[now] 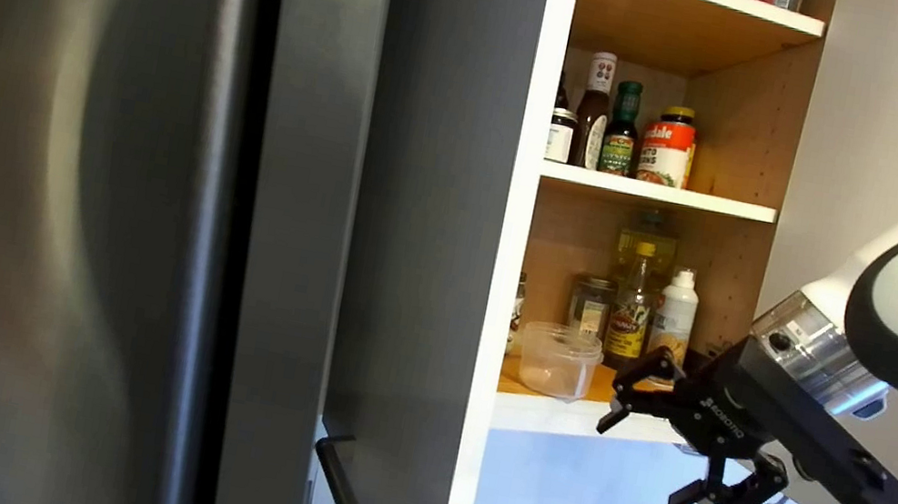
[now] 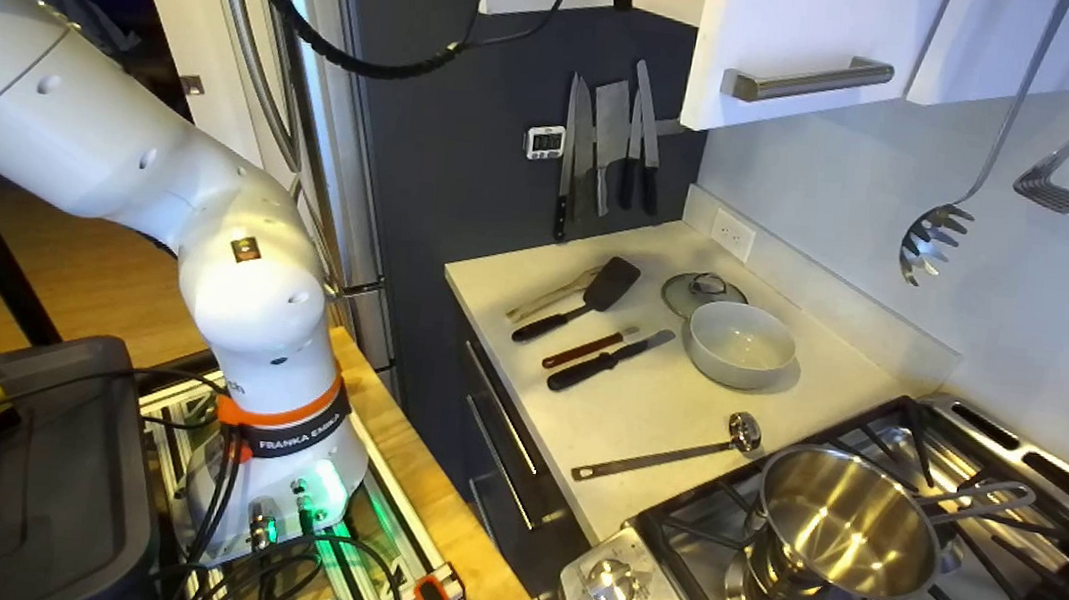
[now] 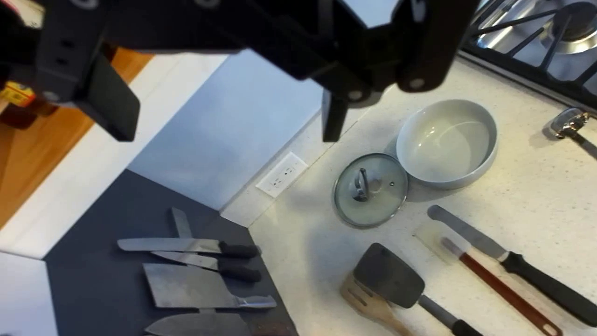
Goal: Remove the clear bowl from the bottom shelf and put it on the second last shelf of the top wall cabinet
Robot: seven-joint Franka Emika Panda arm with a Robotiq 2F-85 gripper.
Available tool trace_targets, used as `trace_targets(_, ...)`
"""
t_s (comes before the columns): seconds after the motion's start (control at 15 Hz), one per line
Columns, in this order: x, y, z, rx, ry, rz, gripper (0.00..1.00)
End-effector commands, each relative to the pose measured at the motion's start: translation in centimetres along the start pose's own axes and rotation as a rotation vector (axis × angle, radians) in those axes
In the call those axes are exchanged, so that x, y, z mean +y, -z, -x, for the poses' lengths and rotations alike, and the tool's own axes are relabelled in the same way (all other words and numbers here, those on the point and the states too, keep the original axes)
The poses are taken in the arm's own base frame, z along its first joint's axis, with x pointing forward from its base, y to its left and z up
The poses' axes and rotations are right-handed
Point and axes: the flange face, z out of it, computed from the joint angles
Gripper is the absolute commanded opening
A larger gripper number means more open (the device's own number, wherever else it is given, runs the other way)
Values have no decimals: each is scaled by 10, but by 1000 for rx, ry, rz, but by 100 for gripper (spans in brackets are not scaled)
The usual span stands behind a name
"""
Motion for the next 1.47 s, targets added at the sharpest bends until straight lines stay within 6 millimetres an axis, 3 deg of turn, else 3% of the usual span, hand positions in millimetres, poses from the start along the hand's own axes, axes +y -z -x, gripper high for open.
trace_targets(0.0, -2, 3, -1, 2, -8, -8, 100)
trace_targets(0.4, -6, 1, -8, 8, -47, -22, 100)
trace_targets(0.6, -26, 7, -20, 90, -127, -82, 100)
trace_targets(1.0, -69, 13, -51, 238, -100, -190, 100)
trace_targets(1.07, -58, 16, -37, 211, -101, -179, 100)
trace_targets(1.4, -68, 12, -51, 224, -100, -191, 100)
